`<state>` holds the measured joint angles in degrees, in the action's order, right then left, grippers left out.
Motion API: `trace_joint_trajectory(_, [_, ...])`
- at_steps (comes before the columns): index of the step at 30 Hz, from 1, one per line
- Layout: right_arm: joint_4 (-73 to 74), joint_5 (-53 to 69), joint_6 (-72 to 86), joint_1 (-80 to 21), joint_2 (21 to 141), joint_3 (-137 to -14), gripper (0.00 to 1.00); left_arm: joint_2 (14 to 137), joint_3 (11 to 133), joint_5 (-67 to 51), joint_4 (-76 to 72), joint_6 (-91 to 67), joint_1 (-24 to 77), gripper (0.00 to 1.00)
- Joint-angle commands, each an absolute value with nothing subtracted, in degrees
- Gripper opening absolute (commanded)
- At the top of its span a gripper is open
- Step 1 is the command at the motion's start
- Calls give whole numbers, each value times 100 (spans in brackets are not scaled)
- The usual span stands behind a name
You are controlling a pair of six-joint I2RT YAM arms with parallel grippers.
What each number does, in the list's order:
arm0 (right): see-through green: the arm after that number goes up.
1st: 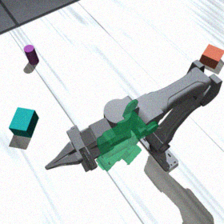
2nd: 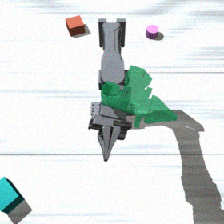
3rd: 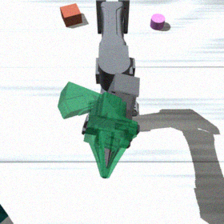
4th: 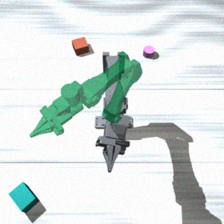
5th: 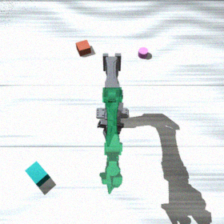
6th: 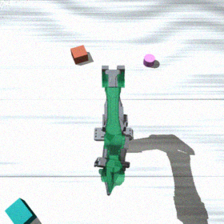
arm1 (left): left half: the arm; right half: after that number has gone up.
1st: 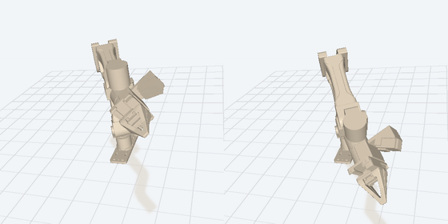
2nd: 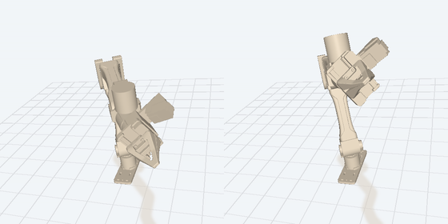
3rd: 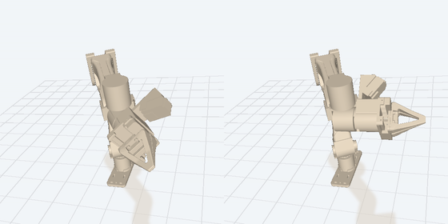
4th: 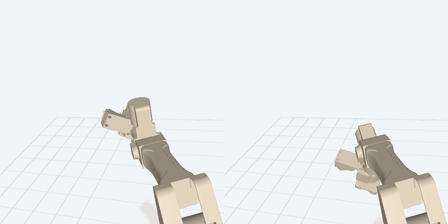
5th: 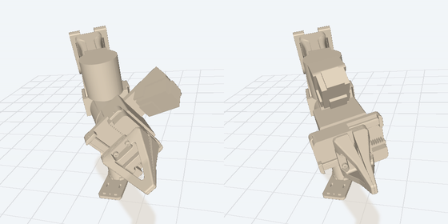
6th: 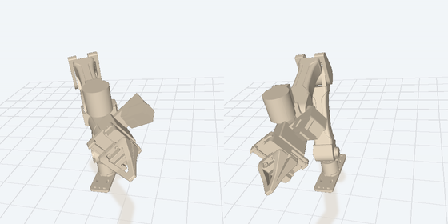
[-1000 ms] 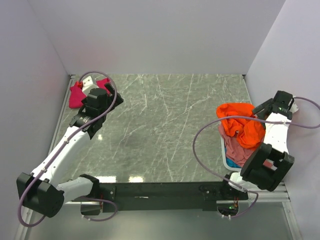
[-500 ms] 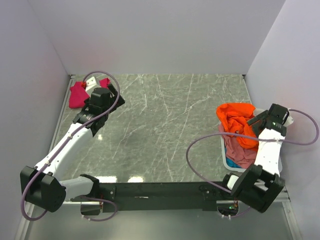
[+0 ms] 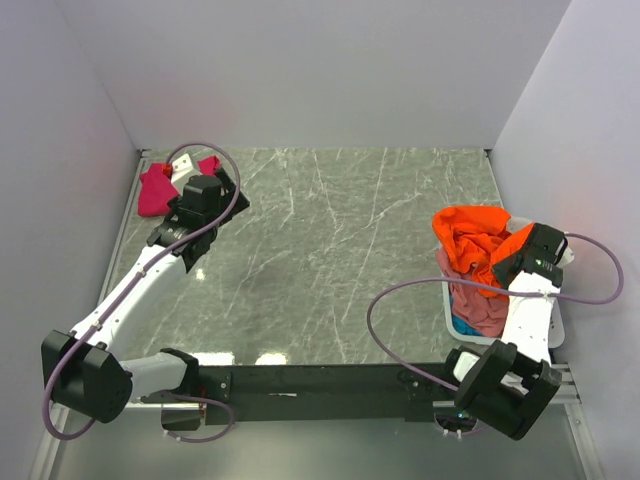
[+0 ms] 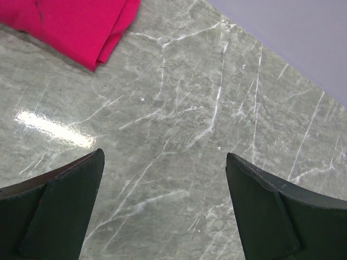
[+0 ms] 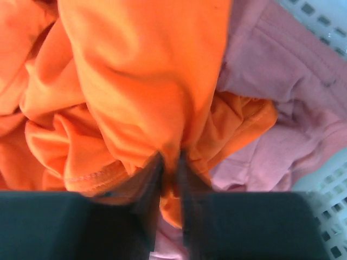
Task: Fold and stack the t-shirts
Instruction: Grab the tshirt from the pile
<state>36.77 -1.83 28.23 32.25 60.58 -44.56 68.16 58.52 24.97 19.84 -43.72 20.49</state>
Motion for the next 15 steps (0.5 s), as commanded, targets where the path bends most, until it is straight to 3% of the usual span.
trace_joint_trajectory(1, [3419,-79,2821,3243,5994,-4552,9,6742,6100,2689,1960,-4315,2057,100])
trace_joint_trajectory(3, [3541,-175,2847,3243,5837,-4850,0,6715,6091,2716,1951,-4315,2057,99])
trace_joint_trajectory(15, [4640,-141,2681,3243,5423,-8347,0,6671,6038,2716,1855,-4263,2057,99])
